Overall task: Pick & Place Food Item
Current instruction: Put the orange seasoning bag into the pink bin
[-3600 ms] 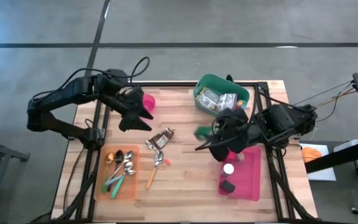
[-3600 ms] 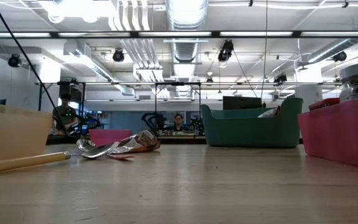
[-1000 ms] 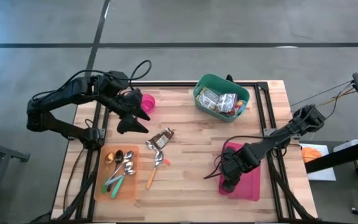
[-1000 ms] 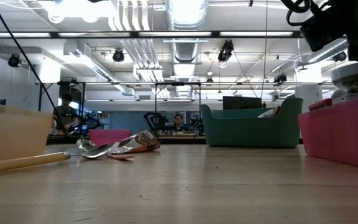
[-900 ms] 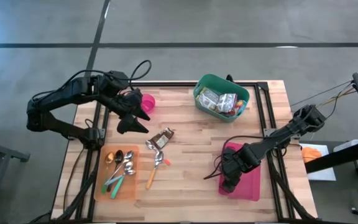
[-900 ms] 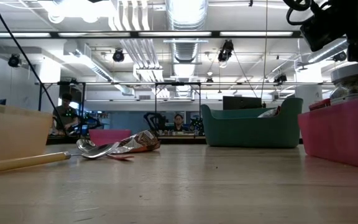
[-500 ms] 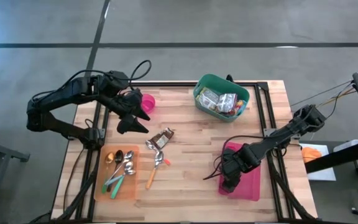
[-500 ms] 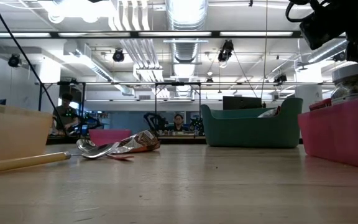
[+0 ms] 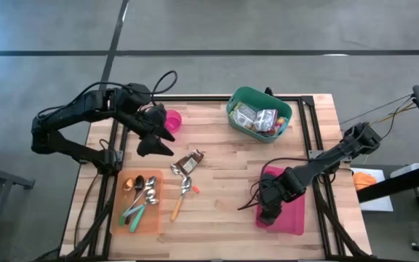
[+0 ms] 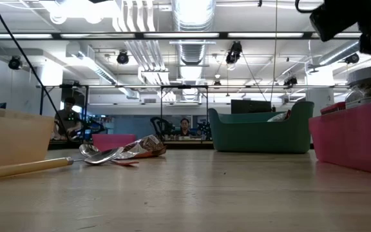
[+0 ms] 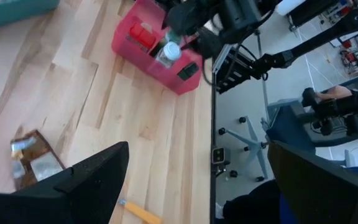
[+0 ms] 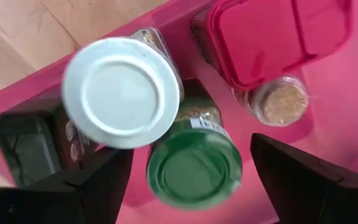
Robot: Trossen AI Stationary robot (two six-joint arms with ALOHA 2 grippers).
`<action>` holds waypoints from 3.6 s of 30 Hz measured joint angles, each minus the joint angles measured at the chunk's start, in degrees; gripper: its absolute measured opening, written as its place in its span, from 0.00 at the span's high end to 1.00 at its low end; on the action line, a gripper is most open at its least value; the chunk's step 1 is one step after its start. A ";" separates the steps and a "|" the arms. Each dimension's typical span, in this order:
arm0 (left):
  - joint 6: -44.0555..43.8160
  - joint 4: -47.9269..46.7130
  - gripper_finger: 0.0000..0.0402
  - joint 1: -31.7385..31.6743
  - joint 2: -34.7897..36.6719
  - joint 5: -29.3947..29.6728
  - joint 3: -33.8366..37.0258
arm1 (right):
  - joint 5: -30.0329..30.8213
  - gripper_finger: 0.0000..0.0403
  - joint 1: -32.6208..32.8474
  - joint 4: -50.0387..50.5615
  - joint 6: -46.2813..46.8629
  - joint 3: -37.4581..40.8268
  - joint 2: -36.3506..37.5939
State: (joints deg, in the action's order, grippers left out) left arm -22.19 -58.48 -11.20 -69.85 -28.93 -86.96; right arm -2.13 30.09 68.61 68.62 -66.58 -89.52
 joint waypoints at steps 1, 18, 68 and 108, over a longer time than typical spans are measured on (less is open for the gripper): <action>-0.33 -0.50 0.03 0.00 -0.08 0.00 0.00 | -0.01 0.20 0.08 1.18 -0.01 -0.84 0.00; -0.82 -14.56 0.03 0.17 0.05 11.39 5.04 | -1.04 0.20 1.57 11.27 0.15 -19.57 0.06; -6.27 -16.58 0.03 0.17 11.87 11.13 26.45 | 0.16 0.20 -33.10 -14.82 -92.15 -58.98 -46.21; -3.56 -17.68 0.03 0.13 15.35 10.91 27.41 | 0.49 0.70 -35.99 -20.60 -93.82 -47.34 -48.46</action>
State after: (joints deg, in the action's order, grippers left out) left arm -25.76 -76.16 -11.07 -54.50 -18.02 -59.55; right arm -1.64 -5.90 48.01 -25.20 -113.92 -137.97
